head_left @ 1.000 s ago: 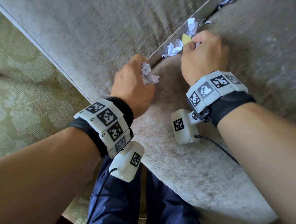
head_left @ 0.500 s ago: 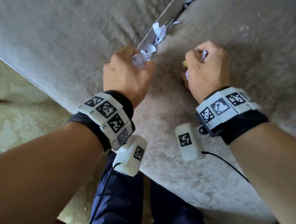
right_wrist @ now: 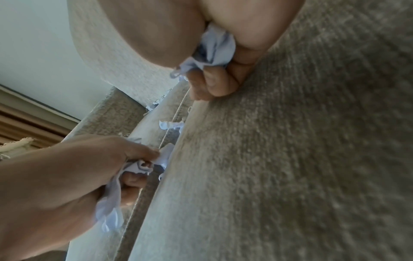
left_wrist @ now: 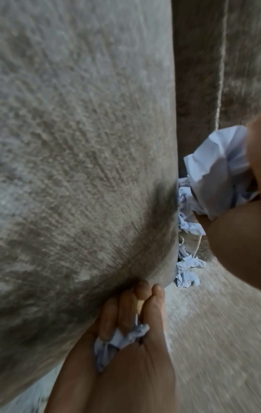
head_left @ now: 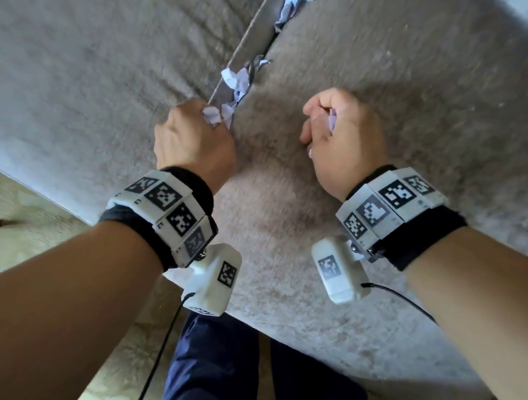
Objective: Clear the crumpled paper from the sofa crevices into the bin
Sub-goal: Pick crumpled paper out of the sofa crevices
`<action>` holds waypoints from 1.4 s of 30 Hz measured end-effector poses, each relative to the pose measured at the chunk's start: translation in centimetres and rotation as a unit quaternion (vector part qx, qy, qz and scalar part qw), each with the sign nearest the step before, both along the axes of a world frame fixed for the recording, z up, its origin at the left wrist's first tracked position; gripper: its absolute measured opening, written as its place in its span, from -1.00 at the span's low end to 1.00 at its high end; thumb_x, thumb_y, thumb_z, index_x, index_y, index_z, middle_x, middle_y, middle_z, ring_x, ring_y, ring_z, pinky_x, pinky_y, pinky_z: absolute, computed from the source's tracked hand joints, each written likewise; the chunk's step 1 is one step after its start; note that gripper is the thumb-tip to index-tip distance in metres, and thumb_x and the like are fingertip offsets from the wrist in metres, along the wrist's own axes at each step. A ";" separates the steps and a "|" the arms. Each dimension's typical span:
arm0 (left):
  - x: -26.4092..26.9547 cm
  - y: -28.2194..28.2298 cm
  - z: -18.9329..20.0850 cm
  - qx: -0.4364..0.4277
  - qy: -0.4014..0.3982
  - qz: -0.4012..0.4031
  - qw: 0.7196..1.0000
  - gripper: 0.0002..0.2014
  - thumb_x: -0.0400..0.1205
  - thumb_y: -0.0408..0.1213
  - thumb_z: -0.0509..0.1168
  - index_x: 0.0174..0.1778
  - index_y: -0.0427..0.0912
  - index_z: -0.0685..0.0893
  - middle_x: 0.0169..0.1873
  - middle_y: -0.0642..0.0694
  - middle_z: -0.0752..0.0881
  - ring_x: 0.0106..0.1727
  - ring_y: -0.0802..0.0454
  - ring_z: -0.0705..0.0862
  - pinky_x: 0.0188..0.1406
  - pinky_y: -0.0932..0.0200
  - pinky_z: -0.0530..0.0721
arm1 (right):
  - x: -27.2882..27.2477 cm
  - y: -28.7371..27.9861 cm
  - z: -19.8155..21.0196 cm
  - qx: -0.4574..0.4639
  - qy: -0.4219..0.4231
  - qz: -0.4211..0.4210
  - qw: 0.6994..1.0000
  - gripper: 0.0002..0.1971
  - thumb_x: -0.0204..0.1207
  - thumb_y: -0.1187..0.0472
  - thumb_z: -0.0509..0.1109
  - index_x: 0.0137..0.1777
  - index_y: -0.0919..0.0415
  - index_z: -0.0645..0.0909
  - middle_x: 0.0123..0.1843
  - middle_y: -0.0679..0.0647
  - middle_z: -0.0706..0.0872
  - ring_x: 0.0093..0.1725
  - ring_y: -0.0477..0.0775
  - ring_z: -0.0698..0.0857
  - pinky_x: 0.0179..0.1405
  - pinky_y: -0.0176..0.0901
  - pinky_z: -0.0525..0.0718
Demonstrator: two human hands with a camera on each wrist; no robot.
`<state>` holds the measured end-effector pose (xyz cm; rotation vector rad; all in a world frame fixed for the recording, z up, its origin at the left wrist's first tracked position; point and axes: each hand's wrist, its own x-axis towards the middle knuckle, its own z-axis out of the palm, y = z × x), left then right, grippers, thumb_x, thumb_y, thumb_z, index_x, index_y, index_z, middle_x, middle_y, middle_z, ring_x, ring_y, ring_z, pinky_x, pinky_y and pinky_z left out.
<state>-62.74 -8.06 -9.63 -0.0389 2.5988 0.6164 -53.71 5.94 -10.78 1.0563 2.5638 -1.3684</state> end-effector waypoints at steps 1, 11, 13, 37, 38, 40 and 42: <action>0.0 -0.2 0.1 0.003 0.004 -0.001 1.000 -0.82 0.70 -0.18 0.18 -0.18 -0.16 0.55 -0.22 -0.14 0.61 -0.16 -0.21 0.54 -0.19 0.10 0.41 | -0.2 0.0 0.0 0.005 -0.001 -0.002 1.000 -0.82 0.62 0.32 0.16 -0.02 0.17 0.60 -0.27 -0.05 0.69 -0.28 0.06 0.67 -0.14 -0.07 0.66; 0.8 -4.2 -0.2 0.045 0.021 0.019 0.999 -0.76 0.64 -0.20 0.22 -0.31 -0.20 0.47 -0.50 0.04 0.46 -0.44 0.09 0.42 -0.46 0.11 0.20 | -3.2 -1.9 0.3 0.023 -0.035 0.032 0.999 -0.70 0.58 0.36 0.12 0.13 0.12 0.63 -0.15 -0.02 0.77 -0.15 0.11 0.74 -0.03 -0.04 0.68; 0.7 -4.9 -0.3 0.052 0.014 0.032 0.998 -0.79 0.63 -0.20 0.24 -0.27 -0.22 0.52 -0.49 0.05 0.50 -0.41 0.04 0.48 -0.50 0.18 0.28 | -3.8 -2.5 0.2 0.033 -0.032 0.047 0.998 -0.67 0.54 0.41 0.10 0.19 0.17 0.60 -0.27 -0.16 0.68 -0.22 0.10 0.71 -0.05 0.06 0.69; 0.7 -7.5 -0.8 0.148 -0.028 0.066 0.986 -0.54 0.51 0.14 0.40 -0.50 -0.03 0.36 -0.58 0.12 0.59 -0.51 0.13 0.45 -0.46 0.19 0.34 | -8.4 -2.0 -0.2 0.178 -0.119 0.043 0.976 -0.80 0.50 0.05 0.35 0.05 0.02 0.74 -0.02 0.09 0.81 0.06 0.18 0.73 0.04 -0.09 0.66; 0.7 -7.6 -1.0 0.148 -0.026 0.065 0.986 -0.56 0.51 0.04 0.42 -0.50 -0.03 0.34 -0.60 0.10 0.53 -0.52 0.11 0.45 -0.46 0.18 0.32 | -8.4 -2.0 -0.1 0.181 -0.125 0.045 0.974 -0.81 0.52 0.07 0.34 0.05 0.02 0.74 -0.01 0.09 0.81 0.07 0.19 0.73 0.04 -0.10 0.64; 0.5 -7.4 -1.1 0.140 -0.024 0.055 0.988 -0.60 0.52 -0.11 0.40 -0.49 -0.06 0.32 -0.58 0.06 0.48 -0.48 0.01 0.47 -0.42 0.17 0.33 | -8.5 -2.0 0.0 0.183 -0.133 0.047 0.973 -0.81 0.54 0.09 0.33 0.06 0.03 0.73 0.01 0.09 0.80 0.08 0.19 0.72 0.02 -0.12 0.61; 0.4 -7.2 -1.3 0.132 -0.021 0.055 0.989 -0.66 0.54 -0.18 0.38 -0.45 -0.07 0.37 -0.56 0.07 0.48 -0.43 -0.06 0.51 -0.40 0.16 0.36 | -8.6 -2.1 0.1 0.177 -0.129 0.041 0.975 -0.82 0.53 0.07 0.34 0.07 0.01 0.71 0.01 0.05 0.80 0.08 0.17 0.72 0.01 -0.12 0.60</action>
